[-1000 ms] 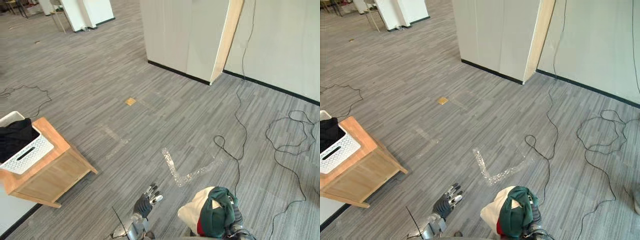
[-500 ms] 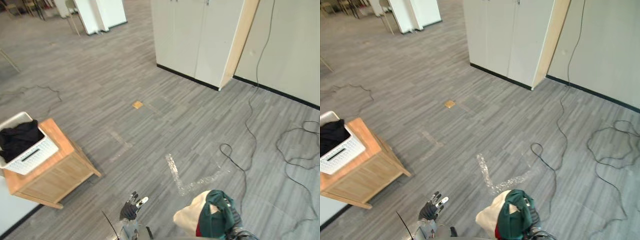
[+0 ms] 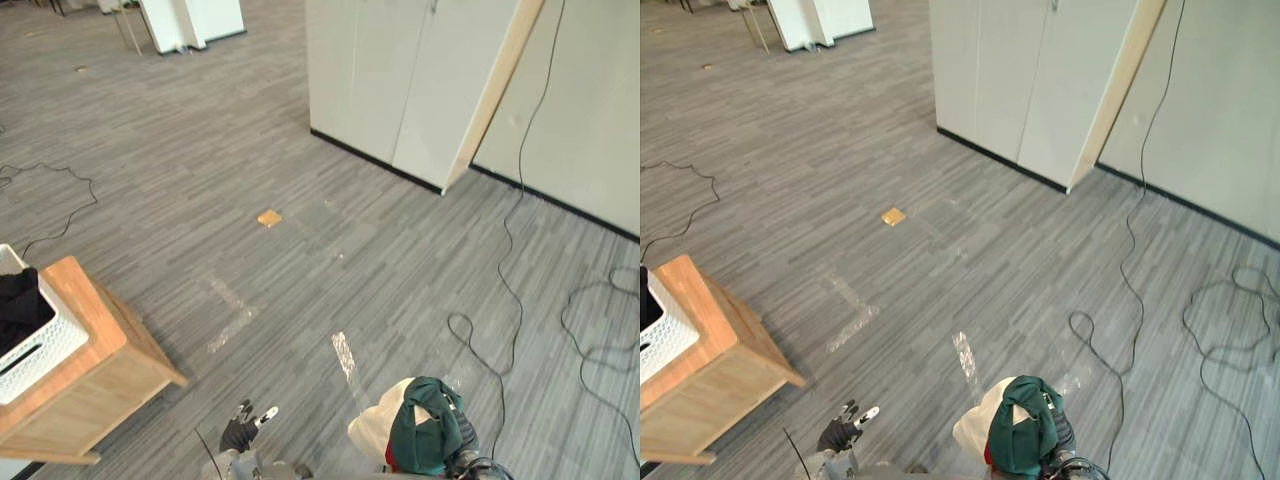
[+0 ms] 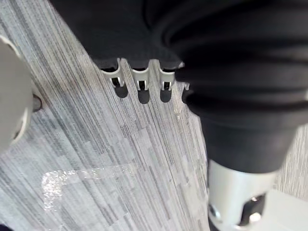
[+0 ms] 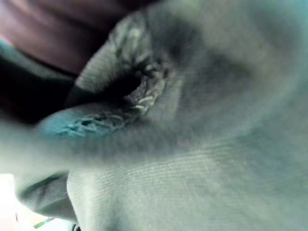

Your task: Tidy the bed and pick cloth on bed and put in laundry

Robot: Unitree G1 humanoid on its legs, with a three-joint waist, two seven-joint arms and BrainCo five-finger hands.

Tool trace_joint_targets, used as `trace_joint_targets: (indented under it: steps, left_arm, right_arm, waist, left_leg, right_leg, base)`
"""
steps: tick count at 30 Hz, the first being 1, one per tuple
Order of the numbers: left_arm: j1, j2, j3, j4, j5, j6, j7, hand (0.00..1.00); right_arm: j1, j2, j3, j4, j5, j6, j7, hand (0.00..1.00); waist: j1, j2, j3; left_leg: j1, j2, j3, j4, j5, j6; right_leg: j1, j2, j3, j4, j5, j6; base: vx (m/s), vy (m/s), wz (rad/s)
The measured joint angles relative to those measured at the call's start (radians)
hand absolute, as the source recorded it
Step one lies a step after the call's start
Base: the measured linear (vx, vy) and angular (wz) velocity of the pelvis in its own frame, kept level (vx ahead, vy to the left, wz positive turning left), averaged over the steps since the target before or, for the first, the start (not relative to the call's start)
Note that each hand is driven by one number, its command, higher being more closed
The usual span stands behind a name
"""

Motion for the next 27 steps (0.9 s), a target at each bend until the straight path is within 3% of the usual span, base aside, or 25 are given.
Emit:
trace_joint_targets:
  steps: [2, 3, 4, 5, 6, 7, 8, 9, 11, 13, 16, 19, 21, 22, 23, 24, 25, 26, 27]
  left_arm:
    - [0.013, 0.002, 0.026, 0.034, -0.02, 0.0, -0.004, 0.0]
    - [0.021, 0.003, 0.032, 0.04, -0.024, 0.001, -0.002, 0.0]
    - [0.034, -0.005, 0.052, 0.056, -0.04, 0.015, 0.0, 0.0]
    - [0.05, -0.03, 0.087, 0.057, -0.051, 0.021, -0.005, 0.0]
    - [0.052, -0.044, 0.114, 0.053, -0.057, 0.019, -0.007, 0.0]
    - [0.048, -0.057, 0.13, 0.049, -0.059, 0.017, 0.003, 0.0]
    - [0.05, -0.068, 0.135, 0.056, -0.097, 0.013, 0.0, 0.0]
    - [0.051, -0.068, 0.138, 0.058, -0.11, 0.011, -0.003, 0.0]
    - [0.05, -0.051, 0.144, 0.061, -0.136, 0.007, -0.007, 0.0]
    - [0.05, -0.049, 0.151, 0.06, -0.162, 0.002, -0.023, 0.0]
    - [0.052, -0.057, 0.178, 0.059, -0.186, -0.012, -0.037, 0.0]
    - [0.052, -0.073, 0.198, 0.059, -0.184, -0.041, -0.044, 0.0]
    - [0.06, -0.08, 0.2, 0.053, -0.16, -0.071, -0.044, 0.0]
    - [0.071, -0.079, 0.2, 0.049, -0.133, -0.081, -0.043, 0.0]
    - [0.091, -0.061, 0.207, 0.045, -0.122, -0.082, -0.042, 0.0]
    - [0.092, -0.052, 0.207, 0.049, -0.109, -0.08, -0.039, 0.0]
    - [0.079, -0.043, 0.215, 0.069, -0.088, -0.075, -0.025, 0.0]
    - [0.077, -0.034, 0.209, 0.07, -0.068, -0.066, -0.014, 0.0]
    - [0.077, -0.033, 0.207, 0.07, -0.058, -0.062, -0.007, 0.0]
  right_arm:
    - [0.015, 0.009, -0.012, -0.012, -0.009, -0.014, 0.004, 1.0]
    - [0.018, 0.011, -0.01, -0.012, -0.009, -0.014, 0.004, 1.0]
    - [0.015, 0.002, -0.008, -0.017, -0.008, -0.012, 0.005, 1.0]
    - [0.0, -0.005, -0.006, -0.026, -0.008, -0.005, 0.002, 1.0]
    - [-0.01, -0.008, -0.007, -0.026, -0.008, 0.0, 0.002, 1.0]
    - [-0.023, -0.024, -0.006, -0.026, -0.008, 0.009, 0.003, 1.0]
    - [-0.042, -0.044, 0.013, -0.018, -0.015, 0.021, 0.021, 1.0]
    - [-0.049, -0.05, 0.015, -0.012, -0.025, 0.023, 0.026, 1.0]
    - [-0.062, -0.051, 0.008, 0.01, -0.062, 0.037, 0.046, 1.0]
    - [-0.051, -0.053, -0.011, 0.011, -0.085, 0.044, 0.066, 1.0]
    - [-0.049, -0.052, -0.025, 0.01, -0.088, 0.057, 0.072, 1.0]
    - [-0.059, -0.052, -0.025, 0.007, -0.085, 0.067, 0.067, 1.0]
    - [-0.074, -0.055, -0.026, 0.009, -0.078, 0.069, 0.06, 1.0]
    - [-0.094, -0.054, -0.024, 0.018, -0.074, 0.07, 0.058, 1.0]
    - [-0.109, -0.036, -0.025, 0.048, -0.063, 0.073, 0.047, 1.0]
    - [-0.109, -0.023, -0.027, 0.058, -0.051, 0.075, 0.038, 1.0]
    - [-0.137, -0.021, -0.035, 0.081, -0.037, 0.085, 0.016, 1.0]
    - [-0.146, -0.014, -0.039, 0.092, -0.035, 0.086, -0.007, 1.0]
    - [-0.145, -0.01, -0.037, 0.096, -0.036, 0.087, -0.017, 1.0]
  waist:
    - [0.003, -0.007, 0.002]
    - [0.004, -0.01, 0.001]
    - [0.006, 0.005, -0.004]
    - [0.017, 0.025, -0.007]
    - [0.024, 0.03, -0.004]
    - [0.036, 0.04, 0.003]
    - [0.038, 0.078, 0.017]
    - [0.04, 0.085, 0.021]
    - [0.038, 0.071, 0.027]
    - [0.04, 0.061, 0.031]
    - [0.044, 0.045, 0.041]
    - [0.056, 0.035, 0.048]
    - [0.077, 0.035, 0.047]
    - [0.094, 0.025, 0.038]
    - [0.092, -0.016, 0.007]
    - [0.095, -0.024, -0.012]
    - [0.087, -0.032, -0.014]
    - [0.07, -0.032, -0.012]
    - [0.061, -0.031, -0.008]
  left_leg:
    - [0.055, 0.017, -0.041, -0.003, -0.054, -0.097]
    - [0.072, 0.024, -0.057, 0.002, -0.073, -0.11]
    - [0.092, 0.059, -0.091, 0.024, -0.098, -0.127]
    - [0.05, 0.083, -0.112, 0.144, -0.094, -0.12]
    - [-0.011, 0.099, -0.117, 0.266, -0.079, -0.098]
    - [-0.114, 0.127, -0.127, 0.471, -0.018, -0.068]
    - [-0.261, 0.2, -0.142, 0.753, 0.105, -0.068]
    - [-0.301, 0.223, -0.136, 0.84, 0.104, -0.066]
    - [-0.386, 0.237, -0.085, 0.983, 0.098, -0.068]
    - [-0.427, 0.221, -0.004, 0.945, 0.098, -0.069]
    - [-0.437, 0.171, 0.219, 0.684, 0.098, -0.07]
    - [-0.408, 0.069, 0.404, 0.346, 0.101, -0.074]
    - [-0.379, 0.033, 0.441, 0.206, 0.1, -0.054]
    - [-0.376, 0.034, 0.435, 0.202, 0.063, 0.028]
    - [-0.381, 0.012, 0.442, 0.232, 0.042, 0.107]
    - [-0.377, -0.006, 0.441, 0.231, 0.034, 0.113]
    - [-0.361, -0.045, 0.412, 0.217, 0.019, 0.138]
    - [-0.328, -0.08, 0.371, 0.18, 0.017, 0.14]
    - [-0.303, -0.09, 0.346, 0.168, 0.017, 0.14]
  right_leg:
    - [0.002, -0.001, 0.128, -0.193, 0.183, 0.027]
    - [0.004, 0.0, 0.134, -0.157, 0.233, 0.034]
    - [-0.006, 0.02, 0.116, -0.063, 0.209, 0.009]
    - [-0.001, 0.031, 0.083, -0.021, 0.155, -0.01]
    - [0.006, 0.033, 0.072, -0.017, 0.14, -0.02]
    - [0.032, 0.047, 0.059, -0.028, 0.125, -0.037]
    - [0.1, 0.081, 0.037, -0.062, 0.099, -0.06]
    - [0.127, 0.09, 0.027, -0.069, 0.087, -0.068]
    - [0.228, 0.096, -0.003, -0.115, 0.055, -0.086]
    - [0.312, 0.097, -0.034, -0.18, 0.045, -0.085]
    - [0.403, 0.097, -0.104, -0.252, 0.034, -0.074]
    - [0.469, 0.102, -0.188, -0.282, 0.008, -0.054]
    - [0.507, 0.112, -0.205, -0.307, -0.029, -0.025]
    - [0.521, 0.107, -0.21, -0.295, -0.08, -0.012]
    - [0.522, 0.071, -0.235, -0.248, -0.125, 0.022]
    - [0.499, 0.044, -0.239, -0.166, -0.148, 0.044]
    - [0.371, -0.044, -0.205, 0.16, -0.133, 0.052]
    - [0.249, -0.109, -0.164, 0.424, -0.075, 0.037]
    - [0.217, -0.124, -0.153, 0.494, -0.074, 0.035]
  base:
    - [0.46, -0.21, 0.97]
    - [0.51, -0.305, 0.88]
    - [0.52, -0.313, 0.68]
    - [0.59, -0.394, 0.58]
    - [0.45, -0.337, 0.33]
    - [0.53, -0.361, 0.28]
    - [0.42, -0.255, 0.21]
    - [0.42, -0.211, 0.18]
    - [0.34, -0.19, 0.19]
    - [0.46, -0.192, 0.42]
    - [0.41, -0.07, 0.69]
    - [0.4, 0.005, 0.78]
    - [0.31, 0.047, 0.2]
    - [0.37, 0.135, 0.11]
    - [0.42, 0.144, 0.11]
    - [0.51, 0.165, 0.43]
    - [0.53, 0.178, 0.77]
    - [0.52, 0.2, 1.01]
    - [0.52, 0.195, 1.14]
